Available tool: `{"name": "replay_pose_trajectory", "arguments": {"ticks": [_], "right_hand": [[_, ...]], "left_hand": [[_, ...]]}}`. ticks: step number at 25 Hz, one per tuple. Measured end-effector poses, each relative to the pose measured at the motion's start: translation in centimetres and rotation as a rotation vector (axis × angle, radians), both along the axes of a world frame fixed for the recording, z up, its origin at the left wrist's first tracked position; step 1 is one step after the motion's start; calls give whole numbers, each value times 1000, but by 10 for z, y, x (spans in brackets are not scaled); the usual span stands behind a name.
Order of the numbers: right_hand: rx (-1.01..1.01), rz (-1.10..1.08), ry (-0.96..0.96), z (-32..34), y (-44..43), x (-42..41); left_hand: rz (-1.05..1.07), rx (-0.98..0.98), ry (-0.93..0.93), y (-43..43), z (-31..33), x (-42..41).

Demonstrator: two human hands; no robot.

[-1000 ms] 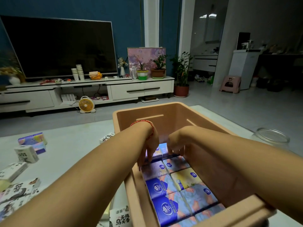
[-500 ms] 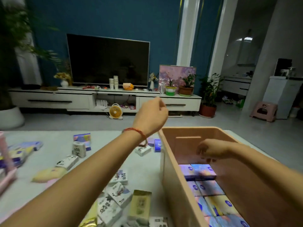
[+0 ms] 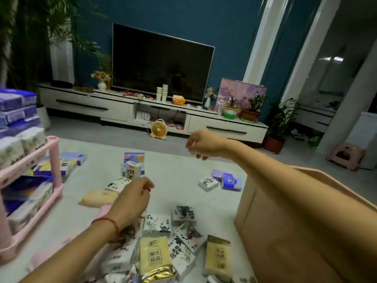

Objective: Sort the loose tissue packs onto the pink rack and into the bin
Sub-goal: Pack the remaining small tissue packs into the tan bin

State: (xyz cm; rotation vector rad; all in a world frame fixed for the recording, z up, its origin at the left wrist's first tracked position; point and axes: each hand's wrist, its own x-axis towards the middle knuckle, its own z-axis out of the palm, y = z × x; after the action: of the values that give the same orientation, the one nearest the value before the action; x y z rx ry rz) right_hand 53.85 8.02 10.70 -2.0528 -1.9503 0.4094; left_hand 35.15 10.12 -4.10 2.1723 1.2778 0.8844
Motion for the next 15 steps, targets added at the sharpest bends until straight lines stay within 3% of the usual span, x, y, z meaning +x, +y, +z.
{"name": "replay_pose_trajectory", "arguments": {"ticks": [2, 5, 9, 12, 15], "right_hand": [[-23, -146, 81, -40, 47, 1], [13, -489, -45, -123, 75, 37], [96, -896, -107, -161, 89, 94], [-126, -955, -112, -175, 100, 121], [-52, -921, -97, -192, 98, 128]], "left_hand": [[-125, 107, 85, -6, -14, 34], [-230, 134, 197, -3, -38, 59], [-211, 82, 147, 16, -54, 61], [-265, 47, 130, 19, -55, 67], [-261, -2, 107, 18, -58, 66]]}}
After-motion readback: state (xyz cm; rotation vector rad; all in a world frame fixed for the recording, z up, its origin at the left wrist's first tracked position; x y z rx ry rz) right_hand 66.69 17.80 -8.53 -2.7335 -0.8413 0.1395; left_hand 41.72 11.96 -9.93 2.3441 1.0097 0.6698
